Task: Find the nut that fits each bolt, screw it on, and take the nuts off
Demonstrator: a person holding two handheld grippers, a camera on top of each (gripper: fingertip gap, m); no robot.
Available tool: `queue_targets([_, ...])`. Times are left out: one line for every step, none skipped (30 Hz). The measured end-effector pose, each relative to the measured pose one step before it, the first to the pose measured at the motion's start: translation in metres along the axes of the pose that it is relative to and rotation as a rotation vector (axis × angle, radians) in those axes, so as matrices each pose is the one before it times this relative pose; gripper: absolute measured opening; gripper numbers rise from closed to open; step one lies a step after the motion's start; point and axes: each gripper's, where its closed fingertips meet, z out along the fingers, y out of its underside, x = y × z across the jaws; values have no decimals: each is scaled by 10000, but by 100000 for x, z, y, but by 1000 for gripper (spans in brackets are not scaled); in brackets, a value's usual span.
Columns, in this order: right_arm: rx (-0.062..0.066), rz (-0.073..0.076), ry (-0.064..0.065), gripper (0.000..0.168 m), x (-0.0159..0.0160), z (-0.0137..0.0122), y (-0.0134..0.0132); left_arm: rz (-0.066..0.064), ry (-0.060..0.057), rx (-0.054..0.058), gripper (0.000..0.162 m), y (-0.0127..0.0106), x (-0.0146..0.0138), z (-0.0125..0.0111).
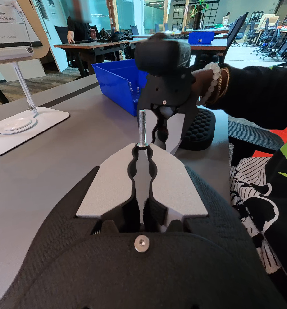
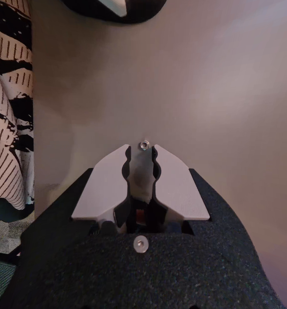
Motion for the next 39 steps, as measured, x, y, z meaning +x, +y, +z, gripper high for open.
queue_targets([-14,-28,-17,23,86,140,-31,-53,20,15,10,-13,-21,-16])
queue_targets([29,-32,-16,21,51,46,-86,-54,10,28,10,-27,-41,-27])
queue_targets([-23,-41,-39,20,-17,7,7,-46,18,31,10,-19,-22,-38])
queue_targets([-44,-40,14,18,34,3,56,-40,9,25,10,-17,-24,-14])
queue_targets([-25,-43,19,16,38,-4,29,-33,9,16,10,-6,-21,-14])
queue_targets([-23,-39,7,13,24,1,19,-31,7,2,10,7,-25,4])
queue_targets([-13,-35,2,10,5,12,-23,-27,23,-9,10,19,6,9])
queue_targets([5,-27,-9,10,-2,16,-31,-18,25,-19,10,39,10,25])
queue_targets([-5,-22,-11,10,-3,2,-5,-3,27,-23,10,24,31,18])
queue_targets([-15,-29,12,10,37,-20,15,18,25,-13,10,12,47,19])
queue_targets([6,-51,35,10,72,-77,-5,35,40,-8,10,9,69,8])
queue_targets([78,-79,13,10,28,-199,-134,50,75,1,10,-32,126,3])
queue_targets([150,-92,-6,10,-41,-370,-303,56,119,-3,10,-39,178,12])
queue_targets([171,-106,22,10,-28,-542,-413,70,172,9,10,-63,245,12])
queue_targets([168,-148,53,10,-18,-698,-514,68,203,38,10,-96,272,5])
queue_targets([200,-214,32,10,-80,-834,-639,67,229,77,10,-150,296,-11])
queue_targets([273,-269,-11,10,-171,-971,-835,51,244,101,10,-180,294,-4])
queue_targets([336,-287,-32,10,-182,-1046,-1014,25,295,104,10,-185,336,6])
queue_targets([379,-289,-64,10,-200,-1085,-1169,-17,304,130,10,-191,316,26])
queue_targets([424,-281,-96,10,-207,-1061,-1338,-57,282,91,10,-108,271,57])
queue_targets([442,-257,-95,10,-155,-973,-1433,-34,276,65,10,-56,275,44])
queue_targets([378,-251,-101,10,-110,-815,-1429,-28,248,43,10,-17,256,25])
queue_targets([247,-284,-114,10,-79,-604,-1280,-42,213,24,10,-3,198,11])
queue_targets([104,-327,-129,10,-58,-364,-1072,-48,178,-6,10,44,167,7])
queue_targets([-12,-332,-158,10,-35,-142,-857,-27,159,1,10,38,162,-8])
queue_targets([-105,-286,-199,10,-17,50,-638,-20,127,-5,10,44,125,4])
queue_targets([-164,-223,-214,10,36,181,-467,-25,104,-17,10,67,93,10])
queue_targets([-196,-172,-212,10,77,261,-320,-30,91,-22,10,62,76,18])
queue_targets([-221,-143,-213,10,80,314,-191,-38,48,-16,10,45,21,12])
queue_targets([-265,-124,-189,10,109,338,-41,-27,19,-6,10,24,-6,10])
queue_targets([-308,-112,-161,10,111,354,93,-8,35,-6,10,28,37,-7])
queue_targets([-288,-104,-138,10,102,311,136,3,33,-10,10,31,34,8])
queue_targets([-212,-76,-134,10,75,280,98,5,17,-17,10,29,30,16])
queue_targets([-128,-36,-138,10,35,213,36,7,13,-13,10,26,20,10])
queue_targets([-75,-15,-107,10,36,156,-10,-2,8,-3,10,12,3,3])
queue_targets([-40,-17,-77,10,39,99,-14,-6,9,8,10,1,7,-11])
queue_targets([-5,-16,-72,10,0,60,-61,-8,1,16,10,-18,-5,-16])
queue_targets([-1,-6,-79,10,-44,44,-42,-14,6,20,10,-24,-12,-27])
queue_targets([-36,-1,-62,10,-33,47,12,-17,14,26,10,-21,-10,-18])
